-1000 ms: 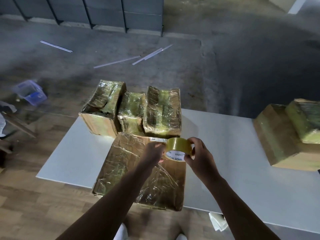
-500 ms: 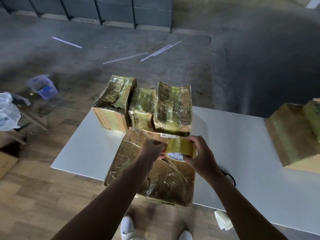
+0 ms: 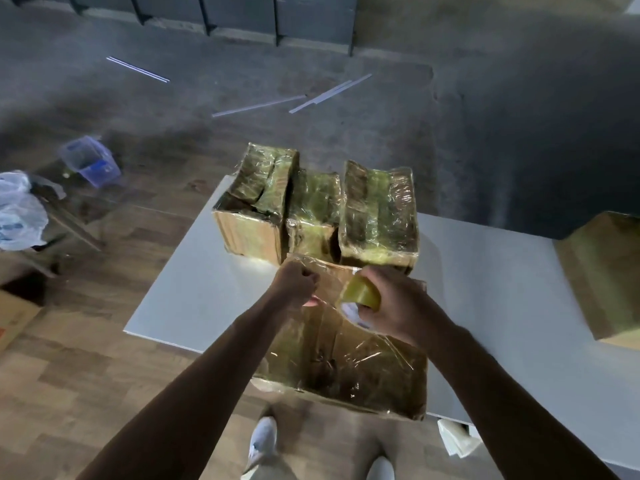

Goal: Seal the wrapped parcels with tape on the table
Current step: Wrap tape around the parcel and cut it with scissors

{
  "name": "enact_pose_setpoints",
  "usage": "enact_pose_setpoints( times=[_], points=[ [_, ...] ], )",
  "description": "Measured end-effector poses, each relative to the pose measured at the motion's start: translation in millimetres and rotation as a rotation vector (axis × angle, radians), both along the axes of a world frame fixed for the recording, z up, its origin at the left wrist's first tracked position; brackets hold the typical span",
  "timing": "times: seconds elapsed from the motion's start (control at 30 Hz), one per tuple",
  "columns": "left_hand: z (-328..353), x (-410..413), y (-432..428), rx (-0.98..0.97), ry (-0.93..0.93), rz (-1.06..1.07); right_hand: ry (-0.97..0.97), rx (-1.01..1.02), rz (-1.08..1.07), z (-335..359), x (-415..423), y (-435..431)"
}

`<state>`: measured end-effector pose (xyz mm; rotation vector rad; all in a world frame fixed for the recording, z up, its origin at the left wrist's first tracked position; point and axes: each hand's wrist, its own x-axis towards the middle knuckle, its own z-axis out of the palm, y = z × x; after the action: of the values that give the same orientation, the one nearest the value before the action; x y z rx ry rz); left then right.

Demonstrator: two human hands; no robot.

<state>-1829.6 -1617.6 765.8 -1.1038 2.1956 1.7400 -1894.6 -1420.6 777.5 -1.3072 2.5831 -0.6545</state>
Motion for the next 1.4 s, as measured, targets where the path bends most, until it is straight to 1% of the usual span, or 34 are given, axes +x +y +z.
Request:
enact_pose_setpoints(
  times=[0.07, 0.1, 0.17, 0.23, 0.3, 0.37, 0.43, 0.47, 0.53, 0.6, 0.73, 0.8, 0.97, 1.4],
  points=[
    [0, 1, -25, 0.053, 0.009, -0.017, 0.007, 0.129, -0.020, 1, 5, -11],
    [-1, 2, -36, 0.057, 0.009, -0.059, -0.002, 0.144, -0.039, 0, 8, -16],
    [-2, 1, -57, 0.055, 0.007, -0.123, -0.034, 0.073, -0.064, -5, 12, -28],
    [-9, 2, -73, 0.136, 0.001, -0.086, -0.127, 0.001, -0.074, -10, 16, -39],
    [-15, 6, -86, 0.201, 0.009, -0.069, -0.207, -0.011, -0.096, -15, 22, -45],
    [-23, 10, -92, 0.166, 0.025, -0.082, -0.237, -0.031, -0.153, -22, 31, -49],
    [-28, 10, -96, 0.145, 0.051, -0.041, -0.217, -0.080, -0.202, -27, 36, -53],
    [-30, 9, -98, 0.140, 0.056, -0.032, -0.178, -0.066, -0.197, -28, 38, -56],
    [-30, 9, -105, 0.149, 0.043, -0.027, -0.077, 0.022, -0.149, -26, 40, -64],
    [-31, 9, -113, 0.179, 0.040, -0.018, -0.026, 0.128, -0.146, -19, 40, -73],
    [-34, 9, -119, 0.142, 0.022, -0.031, -0.040, 0.301, -0.196, -4, 40, -93],
    [-39, 9, -122, 0.141, 0.016, -0.035, -0.040, 0.352, -0.198, -2, 40, -101],
    [-54, 11, -134, 0.141, -0.021, -0.016, -0.062, 0.390, -0.198, -6, 39, -119],
    [-77, 8, -136, 0.194, -0.007, -0.012, -0.083, 0.423, -0.222, -8, 39, -128]
  ],
)
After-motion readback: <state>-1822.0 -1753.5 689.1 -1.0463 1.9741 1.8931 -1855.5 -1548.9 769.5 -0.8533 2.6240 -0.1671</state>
